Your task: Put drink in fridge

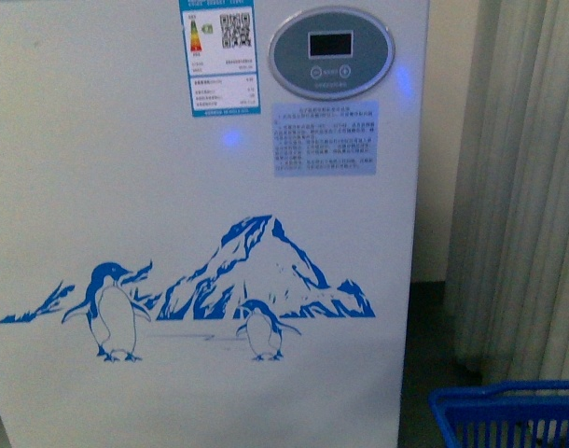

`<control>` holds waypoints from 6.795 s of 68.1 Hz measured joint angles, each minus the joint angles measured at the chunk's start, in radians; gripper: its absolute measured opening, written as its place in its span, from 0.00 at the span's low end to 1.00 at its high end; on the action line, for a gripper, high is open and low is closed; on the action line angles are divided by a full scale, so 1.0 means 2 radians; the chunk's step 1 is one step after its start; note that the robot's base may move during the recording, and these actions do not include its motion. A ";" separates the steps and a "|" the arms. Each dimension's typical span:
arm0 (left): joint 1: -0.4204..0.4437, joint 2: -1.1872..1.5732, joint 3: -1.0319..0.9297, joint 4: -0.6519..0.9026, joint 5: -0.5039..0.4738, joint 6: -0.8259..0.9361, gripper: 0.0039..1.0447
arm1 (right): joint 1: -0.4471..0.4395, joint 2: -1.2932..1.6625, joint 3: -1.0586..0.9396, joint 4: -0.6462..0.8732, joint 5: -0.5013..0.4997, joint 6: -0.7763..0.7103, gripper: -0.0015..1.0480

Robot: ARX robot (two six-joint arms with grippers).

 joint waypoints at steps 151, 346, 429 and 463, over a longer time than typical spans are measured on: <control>0.000 0.000 0.000 0.000 0.000 0.000 0.92 | 0.015 0.140 0.170 0.046 -0.136 0.019 0.39; -0.048 0.850 0.551 0.146 0.264 0.450 0.92 | 0.197 -0.288 0.209 -0.066 -0.025 0.032 0.38; -0.041 1.266 1.151 0.015 0.118 0.728 0.92 | 0.197 -0.288 0.209 -0.066 -0.025 0.032 0.38; -0.048 1.289 1.232 0.046 -0.117 0.353 0.93 | 0.197 -0.289 0.209 -0.066 -0.025 0.032 0.38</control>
